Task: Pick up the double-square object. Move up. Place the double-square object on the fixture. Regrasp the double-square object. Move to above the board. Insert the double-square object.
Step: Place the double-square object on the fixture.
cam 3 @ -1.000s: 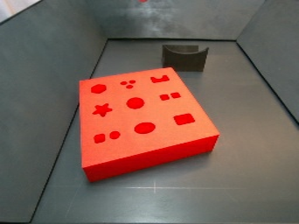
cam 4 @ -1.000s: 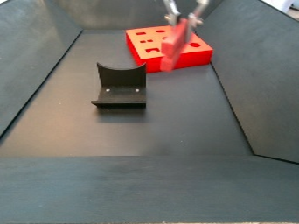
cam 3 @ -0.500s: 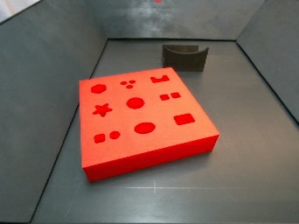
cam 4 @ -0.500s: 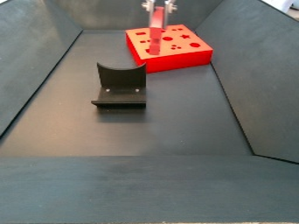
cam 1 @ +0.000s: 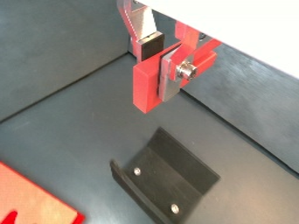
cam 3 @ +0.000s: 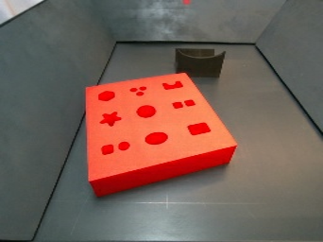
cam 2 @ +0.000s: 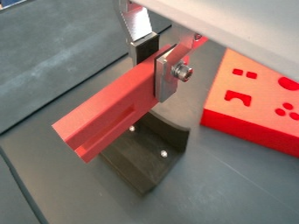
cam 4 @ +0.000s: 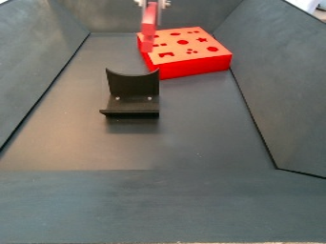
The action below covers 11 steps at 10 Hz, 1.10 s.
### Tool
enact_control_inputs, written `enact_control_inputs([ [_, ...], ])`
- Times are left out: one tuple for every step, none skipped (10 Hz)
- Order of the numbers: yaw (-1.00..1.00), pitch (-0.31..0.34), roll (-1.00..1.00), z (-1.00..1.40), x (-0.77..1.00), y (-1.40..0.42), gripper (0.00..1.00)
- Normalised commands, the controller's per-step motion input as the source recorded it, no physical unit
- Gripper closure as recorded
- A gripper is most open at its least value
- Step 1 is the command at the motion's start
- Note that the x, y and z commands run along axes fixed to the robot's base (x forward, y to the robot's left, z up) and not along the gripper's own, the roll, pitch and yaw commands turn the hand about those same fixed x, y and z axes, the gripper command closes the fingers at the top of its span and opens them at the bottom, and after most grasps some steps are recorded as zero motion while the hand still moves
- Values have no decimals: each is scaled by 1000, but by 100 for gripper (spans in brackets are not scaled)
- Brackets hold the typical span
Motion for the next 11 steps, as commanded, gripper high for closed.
enact_control_inputs([
  [29, 58, -68, -8, 1000, -97, 100],
  [23, 79, -71, -8, 1000, -67, 100],
  [26, 87, -1000, -244, 491, -241, 100],
  [21, 91, -1000, -232, 409, -210, 100],
  [0, 98, -1000, -132, 327, -71, 100],
  [-7, 113, -1000, -71, 251, -31, 100],
  [-14, 127, -1000, -40, 178, 0, 100],
  [-25, 139, -1000, -35, 114, 18, 100],
  [-43, 142, -1000, -22, 59, 33, 100],
  [-58, 144, -1000, -18, 56, 34, 100],
  [-78, 150, -1000, -19, 70, 37, 100],
])
